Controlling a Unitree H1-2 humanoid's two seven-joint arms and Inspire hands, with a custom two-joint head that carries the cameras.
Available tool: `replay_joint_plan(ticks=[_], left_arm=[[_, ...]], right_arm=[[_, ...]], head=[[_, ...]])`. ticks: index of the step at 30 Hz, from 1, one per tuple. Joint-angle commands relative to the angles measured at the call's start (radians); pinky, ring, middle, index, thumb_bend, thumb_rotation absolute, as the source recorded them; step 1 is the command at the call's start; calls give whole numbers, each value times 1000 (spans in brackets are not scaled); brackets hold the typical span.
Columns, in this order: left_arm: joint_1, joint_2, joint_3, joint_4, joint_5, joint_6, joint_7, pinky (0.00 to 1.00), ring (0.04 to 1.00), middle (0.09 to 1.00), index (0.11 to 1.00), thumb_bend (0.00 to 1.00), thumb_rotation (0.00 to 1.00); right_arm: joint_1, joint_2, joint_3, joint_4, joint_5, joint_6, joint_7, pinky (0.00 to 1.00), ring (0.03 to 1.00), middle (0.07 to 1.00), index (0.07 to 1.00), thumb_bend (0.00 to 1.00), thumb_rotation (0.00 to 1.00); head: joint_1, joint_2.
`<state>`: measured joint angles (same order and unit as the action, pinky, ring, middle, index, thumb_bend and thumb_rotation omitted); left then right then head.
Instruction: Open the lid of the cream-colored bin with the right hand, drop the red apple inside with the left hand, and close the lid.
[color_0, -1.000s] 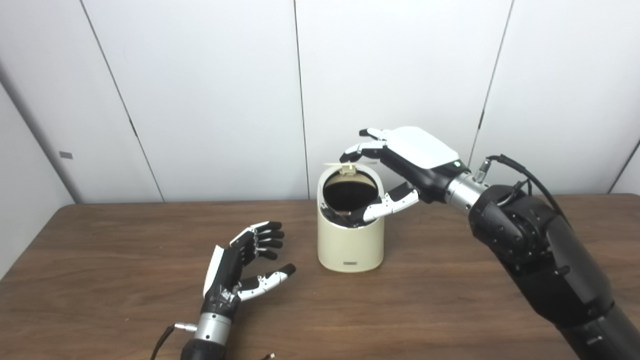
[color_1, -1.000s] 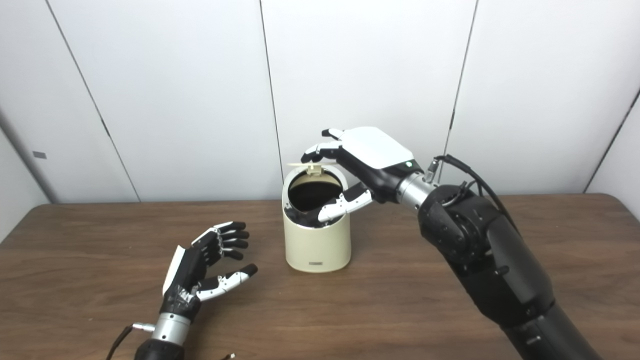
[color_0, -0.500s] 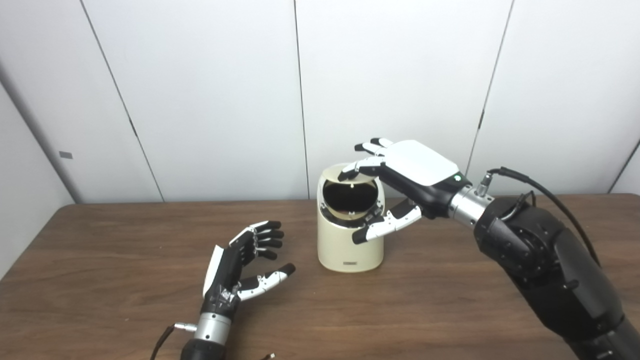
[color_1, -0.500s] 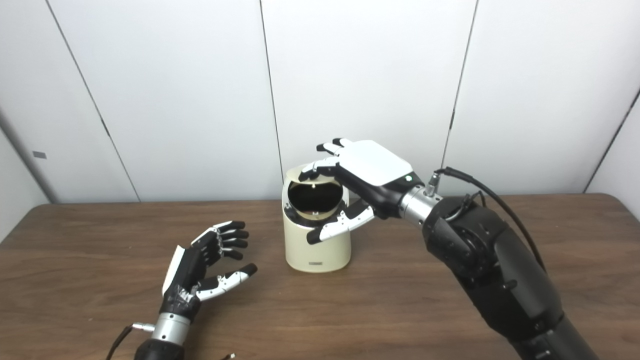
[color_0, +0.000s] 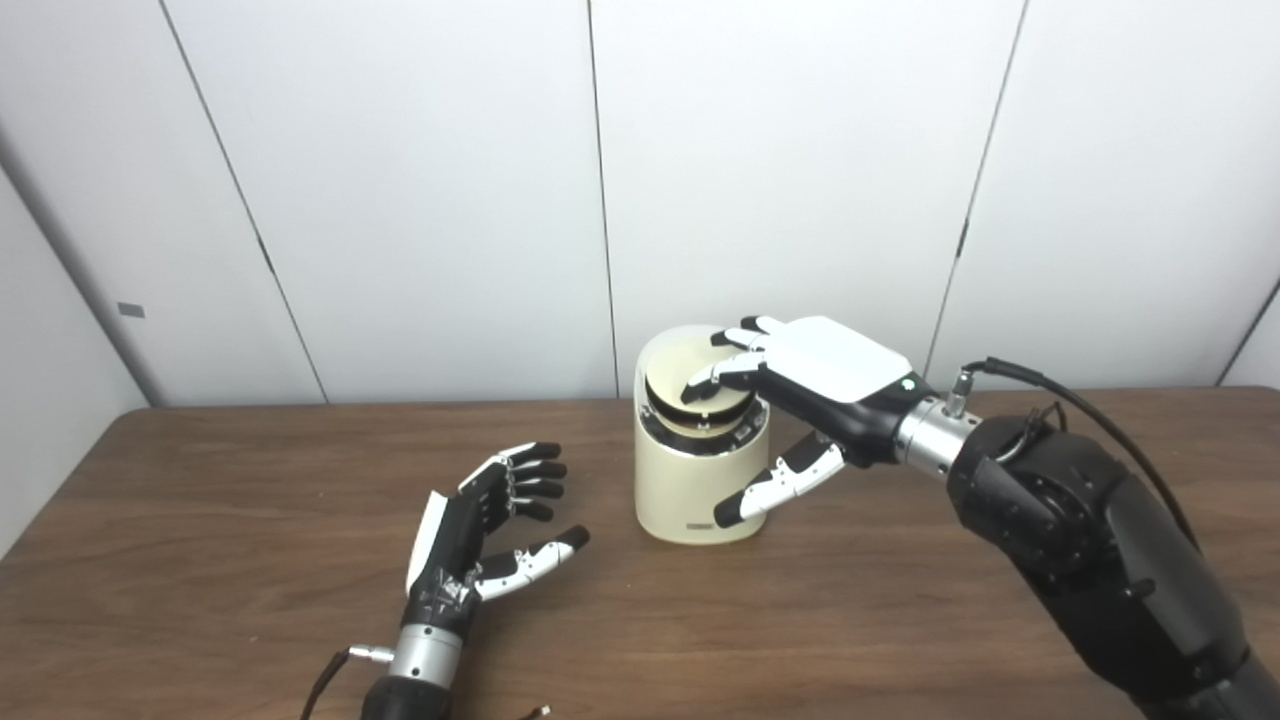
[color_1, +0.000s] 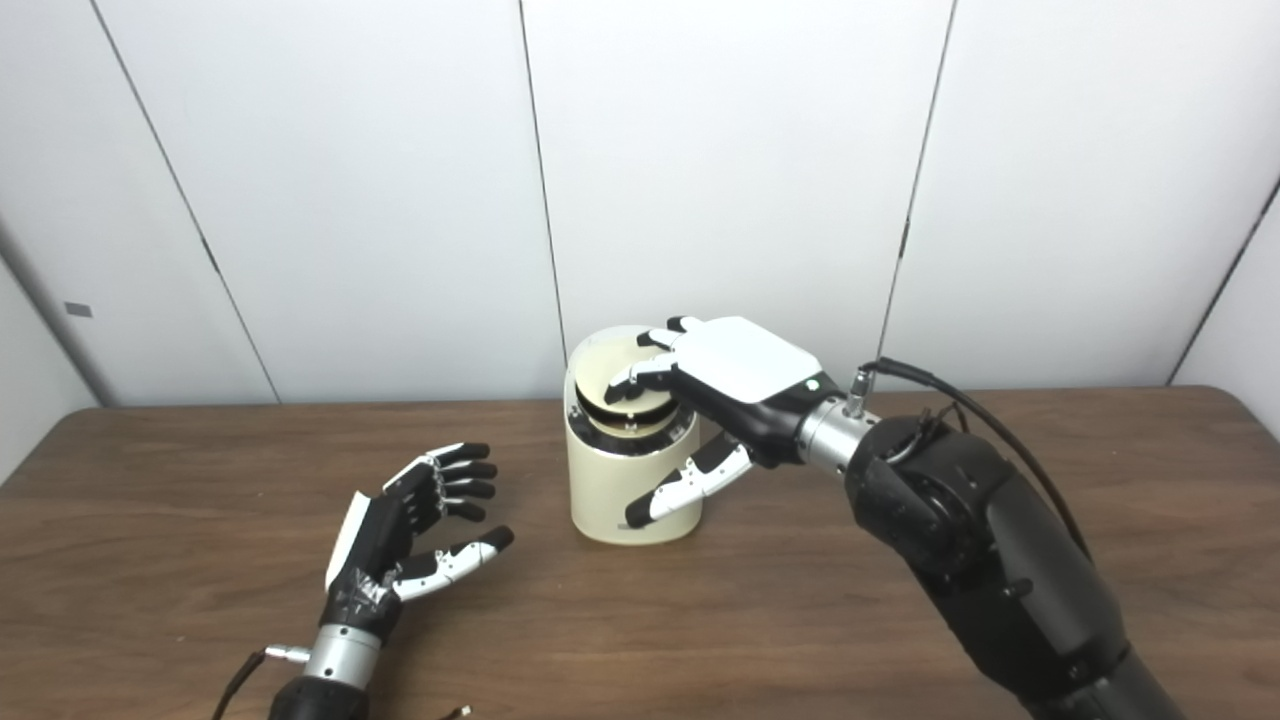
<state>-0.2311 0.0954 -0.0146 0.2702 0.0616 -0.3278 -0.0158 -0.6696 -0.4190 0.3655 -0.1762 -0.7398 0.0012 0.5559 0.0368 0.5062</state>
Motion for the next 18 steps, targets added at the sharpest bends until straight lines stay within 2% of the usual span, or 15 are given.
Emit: replay_joint_plan(ticks=[1,11,15,18], left_arm=[[61,-20,-8,38,-2,5,2,580,669,708,761,650,0],[74,-21,-10,11,-4,8,-2,578,666,705,755,645,0],[79,-25,-11,-3,-1,17,1,575,666,705,751,650,0],[82,-27,-11,-10,3,22,5,576,667,705,749,651,0]], right_arm=[[-27,-7,-7,-20,-7,-7,0,983,936,771,776,722,644],[-18,-13,27,-18,-25,-1,56,956,931,777,780,732,659],[-31,-40,77,-5,-86,-60,75,922,919,784,794,728,726],[-37,-53,110,-1,-130,-77,94,940,938,794,800,748,743]], head=[[1,1],[16,24],[22,29],[23,32]])
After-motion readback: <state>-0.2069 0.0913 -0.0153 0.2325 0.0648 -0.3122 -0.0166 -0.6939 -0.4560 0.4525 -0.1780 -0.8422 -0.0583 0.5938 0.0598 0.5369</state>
